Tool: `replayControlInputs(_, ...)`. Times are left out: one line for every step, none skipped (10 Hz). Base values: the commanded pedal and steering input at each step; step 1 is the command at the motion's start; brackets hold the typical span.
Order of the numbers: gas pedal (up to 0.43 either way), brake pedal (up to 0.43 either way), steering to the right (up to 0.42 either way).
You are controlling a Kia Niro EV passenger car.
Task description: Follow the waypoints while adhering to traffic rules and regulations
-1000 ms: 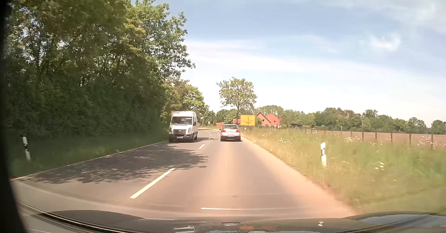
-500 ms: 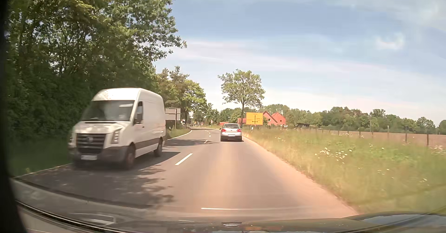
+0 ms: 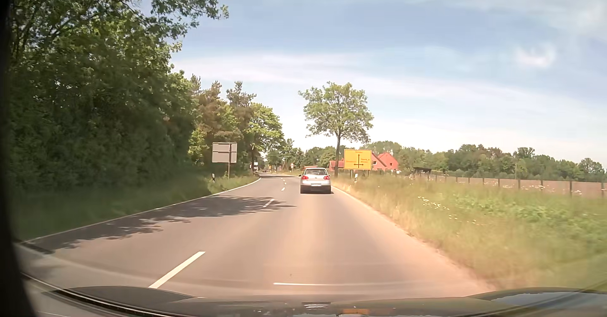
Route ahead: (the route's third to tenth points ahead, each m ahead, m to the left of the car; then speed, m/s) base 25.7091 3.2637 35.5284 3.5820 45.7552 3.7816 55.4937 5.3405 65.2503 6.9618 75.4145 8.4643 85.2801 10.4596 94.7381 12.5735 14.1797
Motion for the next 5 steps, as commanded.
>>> replayControlInputs(0.039,0.0,-0.012)
replayControlInputs(0.039,0.0,-0.011)
replayControlInputs(0.047,0.0,-0.012)
replayControlInputs(0.047,0.0,-0.012)
replayControlInputs(0.059,0.0,-0.012)
